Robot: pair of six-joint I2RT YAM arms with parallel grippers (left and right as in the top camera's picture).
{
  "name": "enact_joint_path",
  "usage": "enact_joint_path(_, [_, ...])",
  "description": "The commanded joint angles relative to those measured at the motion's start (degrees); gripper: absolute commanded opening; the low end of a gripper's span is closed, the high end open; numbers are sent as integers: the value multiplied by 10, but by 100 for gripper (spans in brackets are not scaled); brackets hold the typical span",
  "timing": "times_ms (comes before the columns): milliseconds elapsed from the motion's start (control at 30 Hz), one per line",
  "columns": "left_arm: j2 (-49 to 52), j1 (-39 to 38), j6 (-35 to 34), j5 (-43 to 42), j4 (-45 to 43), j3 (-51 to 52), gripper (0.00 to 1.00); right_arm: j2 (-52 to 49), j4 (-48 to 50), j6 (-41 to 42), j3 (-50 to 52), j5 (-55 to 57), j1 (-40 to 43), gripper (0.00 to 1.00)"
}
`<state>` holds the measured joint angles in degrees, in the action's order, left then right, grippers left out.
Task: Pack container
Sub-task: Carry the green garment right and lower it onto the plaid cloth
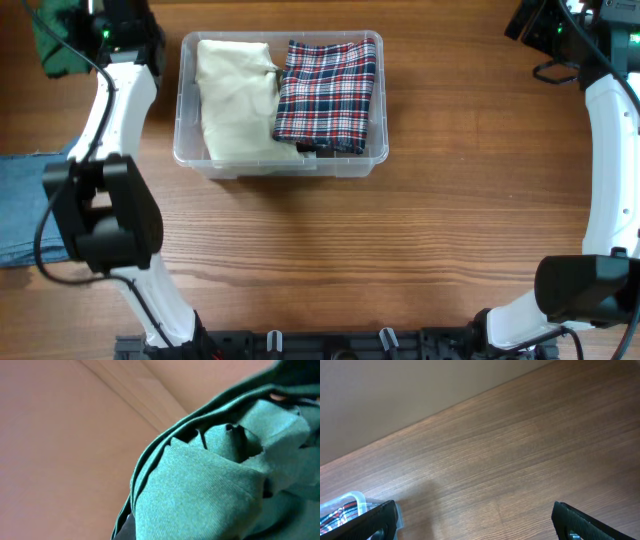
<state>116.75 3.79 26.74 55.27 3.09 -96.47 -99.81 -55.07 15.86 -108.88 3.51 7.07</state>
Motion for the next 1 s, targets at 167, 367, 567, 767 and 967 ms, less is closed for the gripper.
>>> enact_joint_path(167, [-50,-79,-32,16,95,-3,4,-2,2,8,2,8,0,99])
enact_joint_path(367, [-88,-163,-32,2,147,-3,4,-2,2,8,2,8,0,100])
enact_joint_path(567, [-148,-258,-82,-111,225,-3,4,-2,2,8,2,8,0,100])
enact_joint_path(767, [-196,-299,-155,-334,324,-3,4,-2,2,8,2,8,0,99])
enact_joint_path(967, [-216,-300,-169,-542,418,-3,4,-2,2,8,2,8,0,100])
